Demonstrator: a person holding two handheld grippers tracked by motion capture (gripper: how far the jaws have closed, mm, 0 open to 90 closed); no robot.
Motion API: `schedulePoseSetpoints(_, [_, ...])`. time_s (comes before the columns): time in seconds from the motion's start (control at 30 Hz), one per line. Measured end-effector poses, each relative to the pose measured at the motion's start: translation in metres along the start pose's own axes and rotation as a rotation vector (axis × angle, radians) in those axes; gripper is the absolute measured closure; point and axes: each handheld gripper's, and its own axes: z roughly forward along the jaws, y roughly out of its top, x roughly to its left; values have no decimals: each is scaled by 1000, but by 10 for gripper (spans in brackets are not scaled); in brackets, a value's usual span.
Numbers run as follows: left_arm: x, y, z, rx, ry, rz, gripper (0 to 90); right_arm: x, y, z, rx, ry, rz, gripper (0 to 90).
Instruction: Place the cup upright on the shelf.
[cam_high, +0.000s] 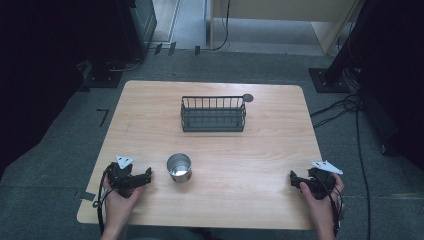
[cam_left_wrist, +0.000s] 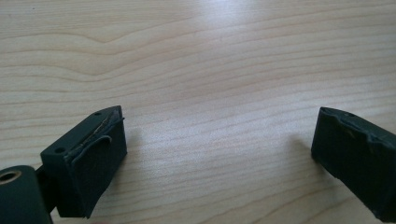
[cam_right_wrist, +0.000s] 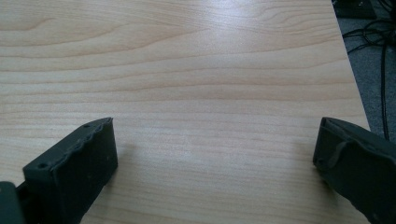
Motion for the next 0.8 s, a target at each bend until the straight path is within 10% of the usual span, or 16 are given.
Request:
schedulePoseSetpoints(0.47, [-2, -12, -16, -4, -11, 3, 25, 0, 0, 0, 0, 0, 0, 0])
schedulePoseSetpoints(0.8, [-23, -33, -46, -69, -146, 68, 24, 0, 0, 0, 0, 0, 0, 0])
